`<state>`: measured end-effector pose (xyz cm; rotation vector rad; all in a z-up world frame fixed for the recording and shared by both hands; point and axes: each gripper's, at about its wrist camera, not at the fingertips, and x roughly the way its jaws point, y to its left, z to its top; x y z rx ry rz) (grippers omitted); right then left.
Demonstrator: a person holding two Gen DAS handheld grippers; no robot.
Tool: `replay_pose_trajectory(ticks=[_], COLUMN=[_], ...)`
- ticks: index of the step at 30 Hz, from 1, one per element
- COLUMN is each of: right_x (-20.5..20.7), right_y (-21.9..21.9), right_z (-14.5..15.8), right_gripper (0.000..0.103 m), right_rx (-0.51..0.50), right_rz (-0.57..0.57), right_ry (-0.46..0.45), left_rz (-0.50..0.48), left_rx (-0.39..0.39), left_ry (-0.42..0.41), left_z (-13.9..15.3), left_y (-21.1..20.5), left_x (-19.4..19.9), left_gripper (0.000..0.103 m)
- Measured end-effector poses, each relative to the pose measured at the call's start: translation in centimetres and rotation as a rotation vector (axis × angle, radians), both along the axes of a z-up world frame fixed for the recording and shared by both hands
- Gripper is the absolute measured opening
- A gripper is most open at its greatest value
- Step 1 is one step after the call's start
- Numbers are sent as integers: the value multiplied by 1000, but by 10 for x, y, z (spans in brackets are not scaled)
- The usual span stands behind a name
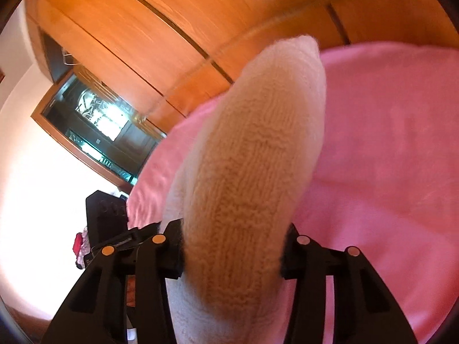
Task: Fold small clothes
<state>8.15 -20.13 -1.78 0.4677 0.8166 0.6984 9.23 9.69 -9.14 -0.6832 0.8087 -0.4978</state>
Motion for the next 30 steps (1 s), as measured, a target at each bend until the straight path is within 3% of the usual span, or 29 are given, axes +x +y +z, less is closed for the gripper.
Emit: replay_pose_trajectory(ticks=[4,8,9,12,15,17,19,21,23,25,28,30], right_x=[-30,-62,-69,-90,-101,-106,-115,-118,-122,-131,-143,-147], right_y=[-48,-123,-138,-189,-223,-230,-231,-227,-224,-228,-218,-210], right_z=[24,26,22,-5,-54,-80,-88,-84,-73,-59,-33,-24], right_gripper=[44,44,44,45,47,54,64,79,79,76,58,40], right_rx=[1,7,12,5,-10,13,25,-8,-57,-118,-182,-242], right_rz=[-99,-271,-308,-437,-539,-567,-600,-626,-648,-682,-700,-698], right_ry=[-73,-96,-88,-24,105,157,135,129,112,61,-26,-59], left_rz=[-113,-251,-291,-388,-451,-474,-466,-451,-427,-374,-314,-318], left_rx=[-19,23,57,192,383,512,639,723,730,719,697,685], left_ry=[-44,-110,-122,-118,-73,-99,-173,-213,-236,-282,-370,-410], left_z=[22,50,55,52,29,17,21,26,37,51,65,69], left_y=[-62,-145,-172,-244,-306,-338,-354,-364,-361,-353,-338,-335], left_x=[12,21,23,30,32,24,14,5,6,-7,-33,-44], left_gripper=[21,20,19,3,3,3,3,3,3,3,3,3])
